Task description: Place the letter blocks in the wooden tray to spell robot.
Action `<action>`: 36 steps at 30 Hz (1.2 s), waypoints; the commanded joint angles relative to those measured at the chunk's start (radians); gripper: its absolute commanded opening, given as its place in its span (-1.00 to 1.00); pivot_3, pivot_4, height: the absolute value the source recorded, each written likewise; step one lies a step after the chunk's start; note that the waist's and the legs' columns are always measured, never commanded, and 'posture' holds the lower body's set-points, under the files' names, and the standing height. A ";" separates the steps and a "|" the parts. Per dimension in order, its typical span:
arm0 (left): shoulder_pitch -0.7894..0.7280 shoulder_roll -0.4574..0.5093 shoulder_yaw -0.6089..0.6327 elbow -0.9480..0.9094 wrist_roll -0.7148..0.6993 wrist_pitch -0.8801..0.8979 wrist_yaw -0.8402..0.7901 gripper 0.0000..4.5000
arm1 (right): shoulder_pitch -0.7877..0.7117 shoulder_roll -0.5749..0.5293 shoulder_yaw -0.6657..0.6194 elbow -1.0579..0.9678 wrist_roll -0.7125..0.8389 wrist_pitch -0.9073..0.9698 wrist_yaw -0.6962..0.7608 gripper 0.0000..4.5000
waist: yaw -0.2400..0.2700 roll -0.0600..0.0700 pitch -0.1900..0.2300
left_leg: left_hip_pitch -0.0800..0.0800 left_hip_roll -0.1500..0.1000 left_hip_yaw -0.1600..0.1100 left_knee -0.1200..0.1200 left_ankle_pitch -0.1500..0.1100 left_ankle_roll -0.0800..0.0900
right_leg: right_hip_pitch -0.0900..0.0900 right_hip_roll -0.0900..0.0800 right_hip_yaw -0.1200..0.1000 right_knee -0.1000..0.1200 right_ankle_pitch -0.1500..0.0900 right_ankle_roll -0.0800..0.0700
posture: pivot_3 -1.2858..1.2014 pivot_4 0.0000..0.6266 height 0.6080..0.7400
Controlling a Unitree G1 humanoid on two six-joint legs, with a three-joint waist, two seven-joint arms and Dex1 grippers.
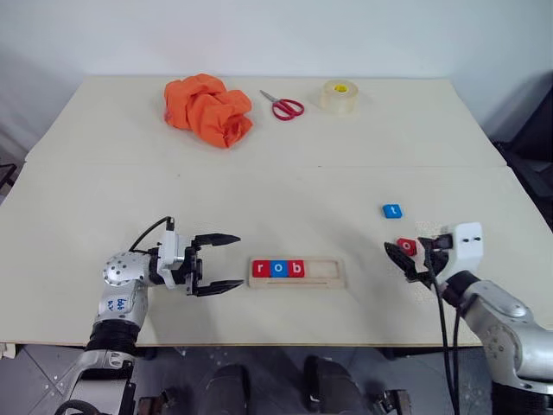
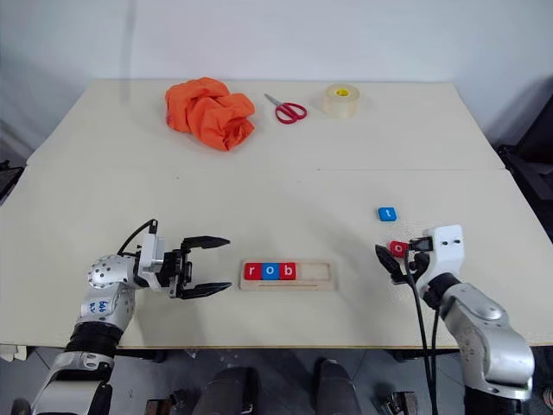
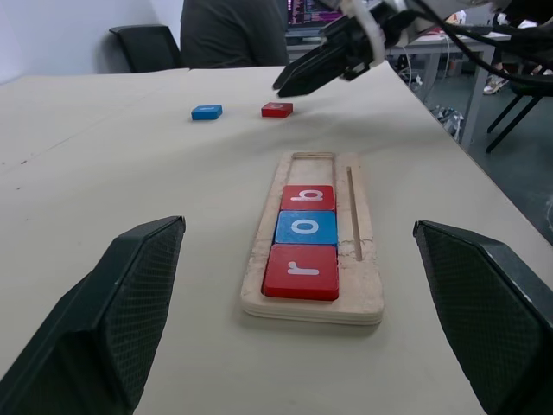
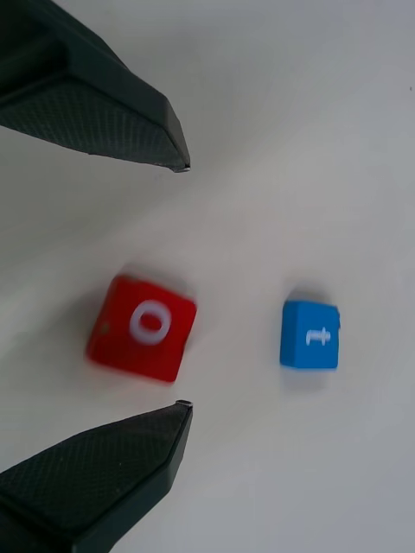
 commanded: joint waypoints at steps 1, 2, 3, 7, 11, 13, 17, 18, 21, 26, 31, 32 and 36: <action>0.018 0.001 0.005 -0.046 -0.005 0.007 0.011 1.00 | -0.019 0.011 0.016 -0.003 -0.011 -0.004 -0.043 0.97 | 0.000 0.000 0.000 | 0.000 0.000 0.000 0.000 0.000 0.000 | 0.000 0.000 0.000 0.000 0.000 0.000 | 0.03 -0.52 1.00; 0.022 0.002 0.006 -0.050 -0.006 0.008 0.013 1.00 | -0.022 0.013 0.028 0.001 -0.024 -0.003 -0.058 0.97 | 0.000 0.000 0.000 | 0.000 0.000 0.000 0.000 0.000 0.000 | 0.000 0.000 0.000 0.000 0.000 0.000 | 0.03 -0.52 1.00; 0.028 0.003 0.007 -0.057 -0.007 0.009 0.015 1.00 | -0.021 0.013 0.035 0.001 -0.032 -0.002 -0.069 0.97 | 0.000 0.000 0.000 | 0.000 0.000 0.000 0.000 0.000 0.000 | 0.000 0.000 0.000 0.000 0.000 0.000 | 0.03 -0.52 1.00; 0.045 0.007 0.012 -0.076 -0.009 0.016 0.026 1.00 | 0.000 0.030 0.029 -0.034 -0.025 0.009 -0.102 0.97 | -0.001 0.000 0.000 | 0.000 0.000 0.000 0.000 0.000 0.000 | 0.000 0.000 0.000 0.000 0.000 0.000 | 0.03 -0.52 1.00; 0.058 0.008 0.011 -0.089 -0.011 0.020 0.032 1.00 | 0.017 0.041 0.012 -0.068 -0.012 0.020 -0.128 0.97 | -0.001 0.000 0.000 | 0.000 0.000 0.000 0.000 0.000 0.000 | 0.000 0.000 0.000 0.000 0.000 0.000 | 0.03 -0.52 1.00; 0.059 0.006 0.010 -0.092 -0.011 0.022 0.035 1.00 | 0.018 0.034 0.013 -0.093 -0.009 0.018 -0.125 0.97 | -0.001 0.000 0.000 | 0.000 0.000 0.000 0.000 0.000 0.000 | 0.000 0.000 0.000 0.000 0.000 0.000 | 0.03 -0.52 1.00; 0.054 0.000 0.005 -0.087 -0.009 0.021 0.037 1.00 | -0.006 0.014 0.026 -0.096 -0.005 0.015 -0.109 0.97 | -0.002 0.000 0.000 | 0.000 0.000 0.000 0.000 0.000 0.000 | 0.000 0.000 0.000 0.000 0.000 0.000 | 0.03 -0.52 1.00; 0.053 -0.001 0.004 -0.086 -0.008 0.021 0.038 1.00 | -0.014 0.011 0.031 -0.095 -0.005 0.014 -0.106 0.97 | -0.003 0.000 0.000 | 0.000 0.000 0.000 0.000 0.000 0.000 | 0.000 0.000 0.000 0.000 0.000 0.000 | 0.03 -0.52 1.00; 0.054 -0.002 0.004 -0.086 -0.009 0.020 0.038 1.00 | -0.033 0.004 0.042 -0.099 0.001 0.018 -0.093 0.97 | -0.002 0.000 0.000 | 0.000 0.000 0.000 0.000 0.000 0.000 | 0.000 0.000 0.000 0.000 0.000 0.000 | 0.03 -0.52 1.00; 0.059 -0.002 0.005 -0.092 -0.010 0.020 0.043 1.00 | -0.050 0.000 0.065 -0.116 0.024 0.040 -0.069 0.97 | -0.002 0.000 0.000 | 0.000 0.000 0.000 0.000 0.000 0.000 | 0.000 0.000 0.000 0.000 0.000 0.000 | 0.03 -0.52 1.00; 0.071 -0.002 0.007 -0.102 -0.009 0.019 0.052 1.00 | -0.053 0.011 0.087 -0.127 0.036 0.046 -0.054 0.97 | -0.002 0.000 0.000 | 0.000 0.000 0.000 0.000 0.000 0.000 | 0.000 0.000 0.000 0.000 0.000 0.000 | 0.03 -0.52 1.00; 0.074 -0.002 0.007 -0.105 -0.009 0.019 0.053 1.00 | -0.053 0.012 0.083 -0.127 0.034 0.038 -0.059 0.97 | -0.002 0.000 0.000 | 0.000 0.000 0.000 0.000 0.000 0.000 | 0.000 0.000 0.000 0.000 0.000 0.000 | 0.03 -0.52 1.00; 0.089 0.000 0.008 -0.117 -0.009 0.017 0.059 1.00 | -0.044 0.017 0.047 -0.143 0.034 0.036 -0.097 0.97 | -0.002 0.000 0.000 | 0.000 0.000 0.000 0.000 0.000 0.000 | 0.000 0.000 0.000 0.000 0.000 0.000 | 0.03 -0.52 1.00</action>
